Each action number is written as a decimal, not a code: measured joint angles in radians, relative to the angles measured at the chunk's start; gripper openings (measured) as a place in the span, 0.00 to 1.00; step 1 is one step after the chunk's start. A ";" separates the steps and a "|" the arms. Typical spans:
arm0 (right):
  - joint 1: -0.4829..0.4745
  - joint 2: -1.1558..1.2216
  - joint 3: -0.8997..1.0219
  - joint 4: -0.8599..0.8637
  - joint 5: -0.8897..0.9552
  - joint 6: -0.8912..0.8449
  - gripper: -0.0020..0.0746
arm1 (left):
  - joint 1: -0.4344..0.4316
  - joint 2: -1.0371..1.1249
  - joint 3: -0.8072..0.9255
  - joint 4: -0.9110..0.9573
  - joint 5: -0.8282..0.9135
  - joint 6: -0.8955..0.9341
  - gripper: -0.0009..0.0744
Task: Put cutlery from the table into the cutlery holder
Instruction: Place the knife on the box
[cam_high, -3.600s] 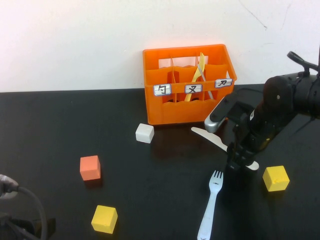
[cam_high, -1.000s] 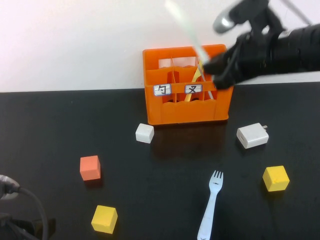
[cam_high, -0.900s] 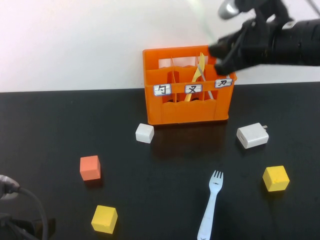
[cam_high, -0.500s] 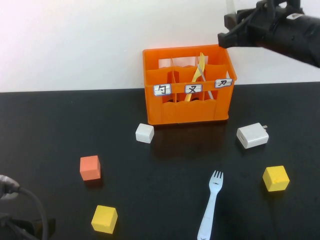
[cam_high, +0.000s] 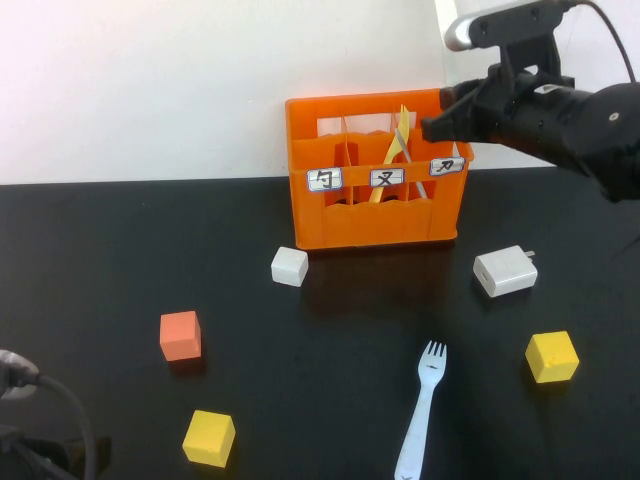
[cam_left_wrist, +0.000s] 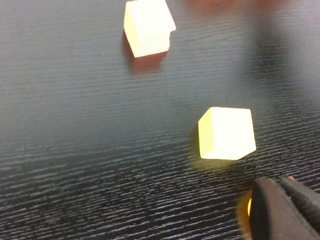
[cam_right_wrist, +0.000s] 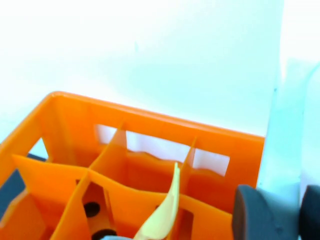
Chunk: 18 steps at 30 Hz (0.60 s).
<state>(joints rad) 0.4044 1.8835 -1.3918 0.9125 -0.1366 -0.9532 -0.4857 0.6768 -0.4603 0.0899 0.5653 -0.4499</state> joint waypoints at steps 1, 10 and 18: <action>0.000 0.002 0.001 0.000 -0.002 0.000 0.26 | 0.000 0.000 0.000 0.000 0.000 0.000 0.01; 0.000 0.026 0.001 0.000 -0.044 0.000 0.26 | 0.000 0.000 0.000 0.000 0.000 0.000 0.01; 0.000 0.063 -0.003 0.000 -0.044 0.002 0.26 | 0.000 0.000 0.000 0.000 -0.006 0.000 0.01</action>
<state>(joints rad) 0.4044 1.9462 -1.3949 0.9125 -0.1809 -0.9516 -0.4857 0.6768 -0.4603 0.0899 0.5593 -0.4499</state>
